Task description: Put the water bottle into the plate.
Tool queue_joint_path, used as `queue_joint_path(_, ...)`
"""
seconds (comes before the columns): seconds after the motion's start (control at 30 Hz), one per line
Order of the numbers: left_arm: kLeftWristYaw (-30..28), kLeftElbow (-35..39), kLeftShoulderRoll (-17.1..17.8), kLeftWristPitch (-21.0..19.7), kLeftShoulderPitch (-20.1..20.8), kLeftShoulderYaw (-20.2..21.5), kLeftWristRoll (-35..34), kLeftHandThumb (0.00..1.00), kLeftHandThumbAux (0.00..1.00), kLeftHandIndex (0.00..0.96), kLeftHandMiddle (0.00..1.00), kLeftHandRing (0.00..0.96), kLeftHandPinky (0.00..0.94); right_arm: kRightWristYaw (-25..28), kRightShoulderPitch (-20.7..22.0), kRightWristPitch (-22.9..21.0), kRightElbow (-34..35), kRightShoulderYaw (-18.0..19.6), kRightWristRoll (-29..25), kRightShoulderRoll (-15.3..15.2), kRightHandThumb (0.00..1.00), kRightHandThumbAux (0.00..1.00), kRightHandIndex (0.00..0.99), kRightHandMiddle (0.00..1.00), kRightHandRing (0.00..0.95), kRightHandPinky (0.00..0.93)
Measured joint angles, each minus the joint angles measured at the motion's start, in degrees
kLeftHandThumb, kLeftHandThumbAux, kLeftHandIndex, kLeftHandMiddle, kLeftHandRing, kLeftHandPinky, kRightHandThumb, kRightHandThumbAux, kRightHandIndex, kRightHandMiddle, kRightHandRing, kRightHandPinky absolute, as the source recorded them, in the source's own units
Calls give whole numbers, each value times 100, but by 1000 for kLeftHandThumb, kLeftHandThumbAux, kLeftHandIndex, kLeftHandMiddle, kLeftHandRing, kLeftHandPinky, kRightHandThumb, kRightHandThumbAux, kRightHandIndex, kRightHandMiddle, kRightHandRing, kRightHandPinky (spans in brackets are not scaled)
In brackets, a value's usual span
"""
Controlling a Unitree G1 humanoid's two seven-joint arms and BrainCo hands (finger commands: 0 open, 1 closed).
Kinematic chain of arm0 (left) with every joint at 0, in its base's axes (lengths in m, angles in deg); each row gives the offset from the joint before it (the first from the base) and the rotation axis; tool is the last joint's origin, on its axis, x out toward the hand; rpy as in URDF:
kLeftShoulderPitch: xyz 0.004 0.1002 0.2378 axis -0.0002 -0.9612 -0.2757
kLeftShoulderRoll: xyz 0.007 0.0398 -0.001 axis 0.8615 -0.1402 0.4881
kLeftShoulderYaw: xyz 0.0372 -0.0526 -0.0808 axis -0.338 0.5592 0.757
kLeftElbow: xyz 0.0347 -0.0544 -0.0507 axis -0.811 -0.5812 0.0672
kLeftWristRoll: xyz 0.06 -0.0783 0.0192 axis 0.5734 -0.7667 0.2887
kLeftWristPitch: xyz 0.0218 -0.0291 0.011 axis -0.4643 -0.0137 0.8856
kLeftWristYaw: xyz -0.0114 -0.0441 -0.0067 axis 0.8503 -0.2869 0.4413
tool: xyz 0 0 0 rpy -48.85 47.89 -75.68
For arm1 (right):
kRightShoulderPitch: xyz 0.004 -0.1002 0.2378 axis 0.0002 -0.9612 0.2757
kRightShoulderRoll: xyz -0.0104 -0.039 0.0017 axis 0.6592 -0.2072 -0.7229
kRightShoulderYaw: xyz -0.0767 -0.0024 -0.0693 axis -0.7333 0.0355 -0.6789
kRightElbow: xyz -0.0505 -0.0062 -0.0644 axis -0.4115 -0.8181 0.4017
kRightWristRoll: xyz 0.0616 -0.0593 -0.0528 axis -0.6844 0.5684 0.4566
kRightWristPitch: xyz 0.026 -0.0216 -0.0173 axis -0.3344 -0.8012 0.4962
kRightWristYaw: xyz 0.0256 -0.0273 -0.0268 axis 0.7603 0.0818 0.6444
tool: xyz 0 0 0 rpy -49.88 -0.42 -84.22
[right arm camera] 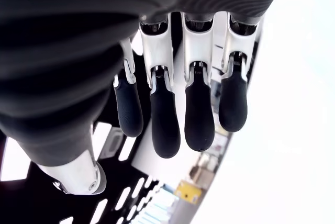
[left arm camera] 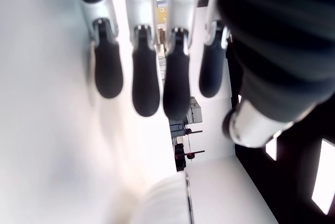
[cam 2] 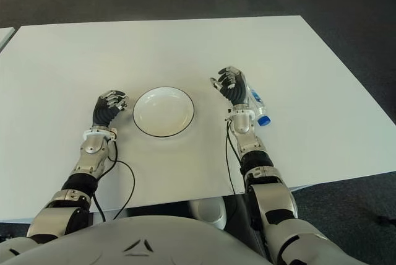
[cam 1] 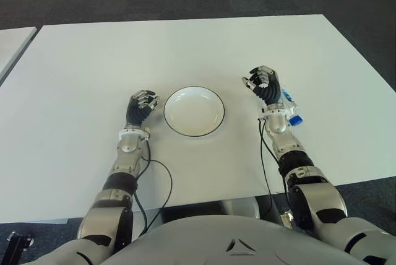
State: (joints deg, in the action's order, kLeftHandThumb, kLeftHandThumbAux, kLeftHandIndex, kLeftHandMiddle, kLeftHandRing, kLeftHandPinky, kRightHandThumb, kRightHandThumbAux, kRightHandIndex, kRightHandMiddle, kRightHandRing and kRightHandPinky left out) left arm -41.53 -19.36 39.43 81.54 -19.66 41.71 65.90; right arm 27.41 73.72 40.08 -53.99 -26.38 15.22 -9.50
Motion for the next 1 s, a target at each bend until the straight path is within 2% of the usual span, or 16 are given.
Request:
queue_joint_path(0.07, 0, 30, -3, -21, -17, -4, 1, 703, 715, 432, 570, 564, 551, -390, 52, -69, 89, -92, 351, -68, 688, 729, 406, 320, 332, 343)
queue_joint_path(0.13, 0, 55, -6, -30, -33, -7, 1, 703, 715, 432, 566, 562, 550, -719, 100, -134, 101, -203, 659, -130, 544, 672, 224, 217, 231, 259)
queue_joint_path(0.23, 0, 97, -6, -54, -46, -6, 0, 702, 716, 432, 564, 561, 549, -1289, 172, -351, 62, -333, 1118, -236, 478, 629, 121, 146, 157, 188)
queue_joint_path(0.27, 0, 109, -6, -54, -52, -6, 0, 702, 716, 432, 566, 562, 549, -1425, 193, -409, 50, -363, 1210, -266, 476, 604, 86, 109, 109, 127)
queue_joint_path(0.37, 0, 139, -5, -54, -73, -4, 0, 702, 716, 432, 569, 563, 549, -1964, 275, -693, 30, -477, 1593, -365, 489, 542, 30, 39, 37, 43)
queue_joint_path(0.47, 0, 155, -5, -60, -83, -4, -1, 702, 716, 432, 571, 564, 547, -2379, 339, -1117, 52, -564, 1920, -426, 521, 461, 9, 12, 12, 13)
queue_joint_path(0.57, 0, 174, -7, -78, -94, -3, -7, 702, 715, 432, 574, 565, 550, -2621, 370, -1735, 148, -635, 2161, -447, 547, 390, 3, 4, 3, 4)
queue_joint_path(0.77, 0, 208, -16, -105, -109, -1, -14, 703, 715, 432, 572, 562, 545, -2531, 378, -2805, 413, -696, 2308, -408, 578, 283, 0, 0, 0, 0)
queue_joint_path(0.87, 0, 210, -21, -103, -110, -1, -15, 703, 715, 432, 571, 561, 545, -2202, 379, -3338, 562, -695, 2289, -371, 597, 217, 0, 0, 0, 0)
queue_joint_path(1.0, 0, 211, -27, -100, -112, -1, -14, 703, 715, 432, 572, 562, 546, -1724, 393, -3827, 622, -728, 2262, -328, 581, 193, 0, 0, 0, 0)
